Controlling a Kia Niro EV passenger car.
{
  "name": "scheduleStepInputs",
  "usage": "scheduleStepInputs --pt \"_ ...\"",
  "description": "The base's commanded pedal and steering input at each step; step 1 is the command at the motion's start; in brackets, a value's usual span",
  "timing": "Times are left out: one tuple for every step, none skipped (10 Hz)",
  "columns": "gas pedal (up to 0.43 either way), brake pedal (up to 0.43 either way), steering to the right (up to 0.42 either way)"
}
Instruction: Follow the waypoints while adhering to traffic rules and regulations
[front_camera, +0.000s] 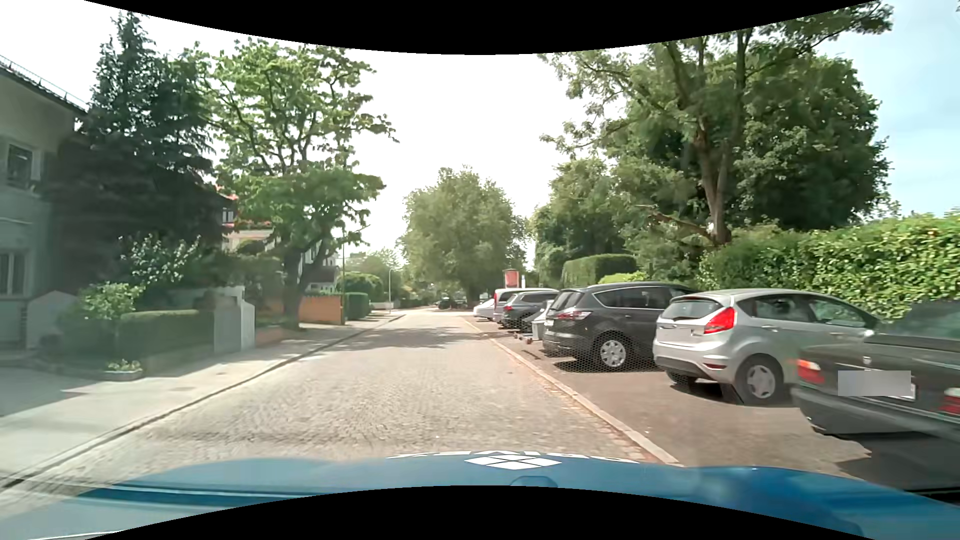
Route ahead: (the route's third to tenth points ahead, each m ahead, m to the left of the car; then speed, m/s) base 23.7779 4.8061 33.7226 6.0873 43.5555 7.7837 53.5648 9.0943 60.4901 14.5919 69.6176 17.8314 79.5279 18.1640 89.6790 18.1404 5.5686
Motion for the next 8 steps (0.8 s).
scheduleStepInputs --pt "0.189 0.0 -0.152" --pt "0.189 0.0 -0.138" --pt "0.189 0.0 -0.126" --pt "0.189 0.0 -0.104" --pt "0.189 0.0 -0.08" --pt "0.189 0.0 -0.06" --pt "0.189 0.0 -0.039" --pt "0.189 0.0 -0.025"
